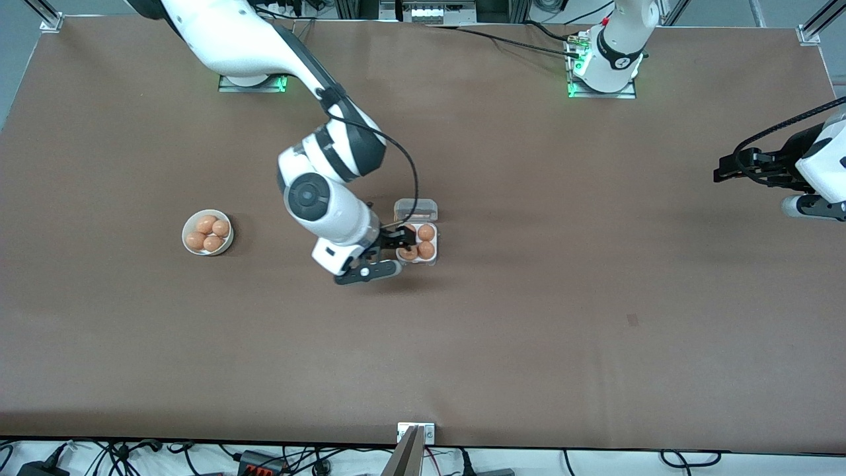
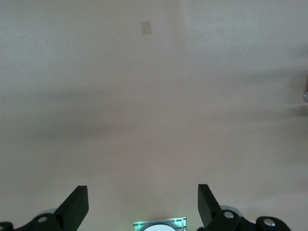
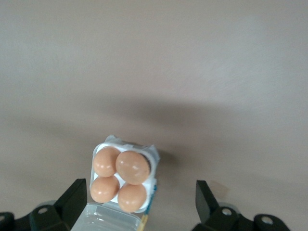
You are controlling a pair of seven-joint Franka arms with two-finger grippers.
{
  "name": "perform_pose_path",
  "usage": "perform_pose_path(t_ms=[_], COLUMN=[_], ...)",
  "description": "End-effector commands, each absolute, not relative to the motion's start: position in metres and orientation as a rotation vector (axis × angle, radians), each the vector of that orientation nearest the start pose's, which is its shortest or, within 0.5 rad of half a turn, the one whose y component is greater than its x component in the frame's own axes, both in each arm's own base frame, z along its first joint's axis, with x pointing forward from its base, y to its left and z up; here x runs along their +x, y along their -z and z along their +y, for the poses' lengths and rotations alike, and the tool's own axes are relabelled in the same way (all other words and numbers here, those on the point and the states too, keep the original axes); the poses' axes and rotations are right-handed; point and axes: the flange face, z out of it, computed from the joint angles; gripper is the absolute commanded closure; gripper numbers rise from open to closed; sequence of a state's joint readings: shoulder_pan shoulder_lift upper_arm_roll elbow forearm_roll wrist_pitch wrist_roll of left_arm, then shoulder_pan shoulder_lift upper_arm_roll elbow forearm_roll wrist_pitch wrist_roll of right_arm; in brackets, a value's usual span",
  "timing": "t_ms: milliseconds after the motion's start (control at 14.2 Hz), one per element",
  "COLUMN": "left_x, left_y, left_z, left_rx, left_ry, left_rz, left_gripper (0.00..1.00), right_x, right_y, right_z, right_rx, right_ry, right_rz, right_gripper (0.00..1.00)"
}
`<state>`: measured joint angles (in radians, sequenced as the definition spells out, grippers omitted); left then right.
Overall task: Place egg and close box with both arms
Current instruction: 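Raise the right gripper and draw it back toward its base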
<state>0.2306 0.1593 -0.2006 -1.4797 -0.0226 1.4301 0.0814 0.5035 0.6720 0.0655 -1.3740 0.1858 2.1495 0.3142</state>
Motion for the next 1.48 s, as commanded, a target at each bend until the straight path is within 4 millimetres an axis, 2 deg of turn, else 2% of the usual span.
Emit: perform_pose_path(t_ms=[0,141,212,494,635,776,917,1058,1199,1270,1411], left_x=[0.585,0.585,0.585,0.585,0.586,0.587,0.586,0.585,0.585,0.585,0.585], left_y=[-0.569,-0.569,-0.569,-0.570,-0.567,-0.565,-0.566,-0.566,-0.566,-0.567,-0.566], left_z=[0.027,0.026,0.024,0.021,0.016,0.015,0.020,0.019,0.019,0.018,0.022], left_rx=[-3.215,-3.216,-3.229,-3.251,-3.253,-3.258,-3.259,-3.258,-3.258,-3.257,-3.259], left_ry=[-0.335,-0.335,-0.335,-0.335,-0.343,-0.350,-0.351,-0.366,-0.366,-0.365,-0.364], left_rz=[0.094,0.096,0.098,0.100,0.115,0.118,0.117,0.125,0.125,0.113,0.100], left_gripper=[0.00,0.02,0.04,0.33,0.45,0.49,0.53,0.61,0.59,0.55,0.55], right_x=[0.631,0.634,0.634,0.635,0.642,0.649,0.656,0.661,0.663,0.664,0.671], right_y=[-0.366,-0.382,-0.383,-0.383,-0.382,-0.400,-0.424,-0.448,-0.462,-0.462,-0.465], right_z=[0.368,0.354,0.351,0.350,0.337,0.309,0.269,0.222,0.183,0.166,0.137], right_rx=[-2.967,-3.010,-3.022,-3.025,-3.047,-3.092,-3.132,-3.168,-3.199,-3.214,-3.216], right_ry=[0.048,0.081,0.080,0.077,0.091,0.103,0.086,0.068,0.024,-0.005,0.004], right_rz=[-0.170,-0.190,-0.192,-0.193,-0.175,-0.141,-0.053,0.055,0.105,0.074,0.077], right_gripper=[0.00,0.00,0.00,0.00,0.00,0.00,0.00,0.00,0.00,0.00,0.00])
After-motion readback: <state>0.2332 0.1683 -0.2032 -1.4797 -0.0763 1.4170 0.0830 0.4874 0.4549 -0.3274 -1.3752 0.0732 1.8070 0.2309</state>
